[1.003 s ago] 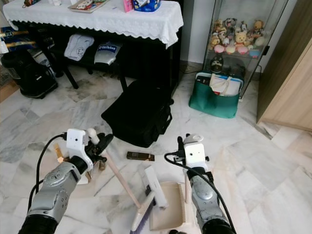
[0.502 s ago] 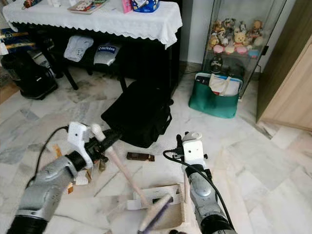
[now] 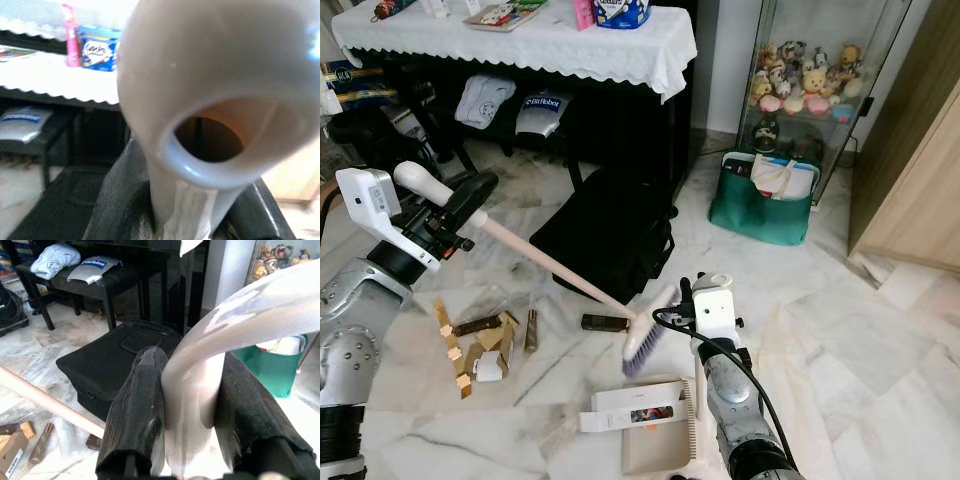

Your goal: Sweep floor

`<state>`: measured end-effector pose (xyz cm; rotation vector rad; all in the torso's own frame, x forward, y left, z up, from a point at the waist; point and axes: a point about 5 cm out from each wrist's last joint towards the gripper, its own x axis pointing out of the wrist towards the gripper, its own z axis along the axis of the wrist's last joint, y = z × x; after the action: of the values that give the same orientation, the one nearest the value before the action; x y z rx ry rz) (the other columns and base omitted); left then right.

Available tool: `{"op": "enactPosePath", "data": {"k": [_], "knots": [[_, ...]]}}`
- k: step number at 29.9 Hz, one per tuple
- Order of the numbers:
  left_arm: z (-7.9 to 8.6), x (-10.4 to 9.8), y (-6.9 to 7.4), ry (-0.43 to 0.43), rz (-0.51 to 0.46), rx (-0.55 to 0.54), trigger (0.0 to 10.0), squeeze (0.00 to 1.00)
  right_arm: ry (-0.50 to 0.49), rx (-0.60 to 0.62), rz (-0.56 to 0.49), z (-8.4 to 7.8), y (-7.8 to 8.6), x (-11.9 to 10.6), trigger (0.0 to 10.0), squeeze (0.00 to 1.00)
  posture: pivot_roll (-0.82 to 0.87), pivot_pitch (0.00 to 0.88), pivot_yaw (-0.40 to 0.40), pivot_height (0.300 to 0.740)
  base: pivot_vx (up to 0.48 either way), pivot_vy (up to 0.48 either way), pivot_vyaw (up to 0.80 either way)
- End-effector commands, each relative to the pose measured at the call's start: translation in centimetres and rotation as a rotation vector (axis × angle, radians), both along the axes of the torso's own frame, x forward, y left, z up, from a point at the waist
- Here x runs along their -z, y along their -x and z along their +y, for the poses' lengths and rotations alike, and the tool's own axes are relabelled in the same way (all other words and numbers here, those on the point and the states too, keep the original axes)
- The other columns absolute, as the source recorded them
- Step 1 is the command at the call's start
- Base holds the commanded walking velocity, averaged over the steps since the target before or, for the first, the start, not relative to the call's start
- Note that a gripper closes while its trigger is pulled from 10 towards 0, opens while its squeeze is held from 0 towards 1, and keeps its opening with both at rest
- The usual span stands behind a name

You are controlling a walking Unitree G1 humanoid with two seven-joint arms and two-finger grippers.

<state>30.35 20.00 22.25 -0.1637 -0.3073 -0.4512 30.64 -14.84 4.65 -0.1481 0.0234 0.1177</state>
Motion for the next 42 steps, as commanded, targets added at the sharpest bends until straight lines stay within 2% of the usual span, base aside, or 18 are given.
{"op": "enactPosePath", "data": {"k": [1,5,9,15,16,19,27,34,37,40,42], "knots": [[0.3,0.9,-0.1,-0.055,0.027,-0.058,10.0,0.00,-0.009,-0.014,-0.011,0.5,-0.1,-0.2,10.0,0.00,0.02,0.075,0.075,0.740,0.000,0.000,0.00],[0.0,3.1,-0.3,-0.114,0.096,-0.113,10.0,0.00,-0.003,-0.006,-0.016,0.1,-0.1,-0.2,10.0,0.00,0.02,0.075,0.077,0.740,0.000,0.000,0.00],[0.3,4.2,-0.4,-0.208,0.108,-0.182,10.0,0.00,-0.002,-0.002,-0.015,0.0,-0.1,-0.2,10.0,0.00,0.02,0.075,0.078,0.740,0.000,0.000,0.00],[0.7,5.5,-0.3,-0.245,0.126,-0.238,10.0,0.00,-0.003,-0.001,-0.016,0.0,-0.1,-0.2,10.0,0.00,0.01,0.077,0.079,0.740,0.000,0.000,0.00],[0.8,6.3,-0.2,-0.289,0.142,-0.242,10.0,0.00,-0.003,-0.002,-0.016,0.0,-0.1,-0.2,10.0,0.00,0.01,0.079,0.079,0.740,0.000,0.000,0.00],[0.6,7.3,0.0,-0.343,0.167,-0.233,10.0,0.00,-0.002,-0.002,-0.016,-0.1,-0.1,-0.2,10.0,0.00,0.01,0.082,0.079,0.740,0.000,0.000,0.00],[0.8,9.9,0.4,-0.411,0.240,-0.238,10.0,0.00,0.001,0.003,-0.019,-0.3,0.0,-0.2,10.0,0.00,0.01,0.088,0.079,0.740,0.000,0.000,0.00],[0.5,11.4,0.7,-0.425,0.282,-0.233,10.0,0.00,0.003,0.004,-0.021,-0.4,0.0,-0.2,10.0,0.00,0.00,0.090,0.079,0.740,0.000,0.000,0.00],[-0.1,12.5,1.1,-0.382,0.326,-0.198,10.0,0.00,0.002,0.005,-0.022,-0.4,0.0,-0.2,10.0,0.00,0.00,0.091,0.080,0.740,0.000,0.000,0.00],[-0.3,12.7,1.2,-0.366,0.330,-0.193,10.0,0.00,0.002,0.005,-0.022,-0.4,0.0,-0.2,10.0,0.00,0.00,0.090,0.081,0.740,0.000,0.000,0.00],[-0.8,12.8,1.1,-0.325,0.334,-0.186,10.0,0.00,0.003,0.007,-0.021,-0.4,0.0,-0.2,10.0,0.00,0.00,0.088,0.082,0.740,0.000,0.000,0.00]]}}
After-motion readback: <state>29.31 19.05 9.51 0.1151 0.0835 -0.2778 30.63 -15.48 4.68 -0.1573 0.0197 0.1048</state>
